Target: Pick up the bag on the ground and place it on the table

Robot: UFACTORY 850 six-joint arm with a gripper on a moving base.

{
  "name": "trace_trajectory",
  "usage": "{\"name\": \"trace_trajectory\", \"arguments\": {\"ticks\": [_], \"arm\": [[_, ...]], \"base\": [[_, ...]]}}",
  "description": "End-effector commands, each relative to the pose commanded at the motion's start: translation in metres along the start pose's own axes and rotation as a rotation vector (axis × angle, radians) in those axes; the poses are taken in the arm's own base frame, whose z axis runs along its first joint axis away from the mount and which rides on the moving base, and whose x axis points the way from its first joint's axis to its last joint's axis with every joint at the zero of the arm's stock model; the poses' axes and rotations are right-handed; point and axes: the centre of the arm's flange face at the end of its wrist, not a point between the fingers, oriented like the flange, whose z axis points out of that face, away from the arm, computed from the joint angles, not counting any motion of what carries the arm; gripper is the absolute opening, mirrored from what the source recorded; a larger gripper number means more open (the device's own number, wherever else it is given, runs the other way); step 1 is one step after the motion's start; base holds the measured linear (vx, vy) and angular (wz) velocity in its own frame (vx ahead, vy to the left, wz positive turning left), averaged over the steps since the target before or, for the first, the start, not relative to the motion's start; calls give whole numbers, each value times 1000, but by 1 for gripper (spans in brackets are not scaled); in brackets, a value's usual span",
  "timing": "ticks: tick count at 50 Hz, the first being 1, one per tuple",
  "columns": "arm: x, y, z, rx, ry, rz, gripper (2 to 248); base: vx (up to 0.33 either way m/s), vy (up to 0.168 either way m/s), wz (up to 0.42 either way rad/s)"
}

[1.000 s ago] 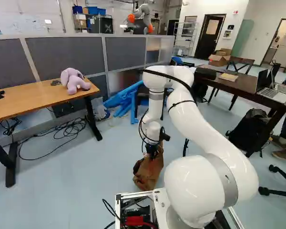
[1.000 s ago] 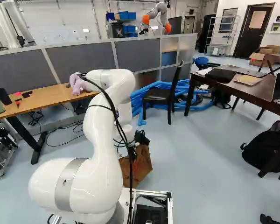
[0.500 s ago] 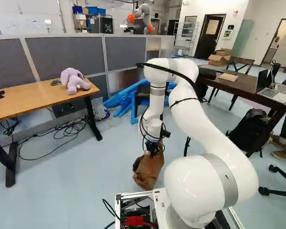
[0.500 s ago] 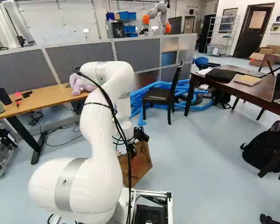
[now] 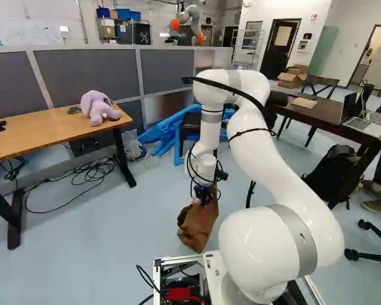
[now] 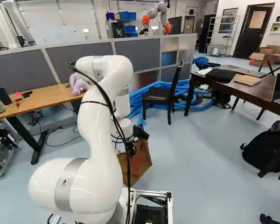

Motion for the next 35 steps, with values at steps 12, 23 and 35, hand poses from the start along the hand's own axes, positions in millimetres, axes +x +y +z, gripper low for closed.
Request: {"name": "trace_trajectory", "arguments": {"ticks": [12,23,35], "arm": [[0,0,-2,1,1,26,21],[-1,2,-16,9,9,27,21],[-3,4,-34,21,20,28,21]], "base": [[0,0,0],[0,0,0],[0,0,0]]}}
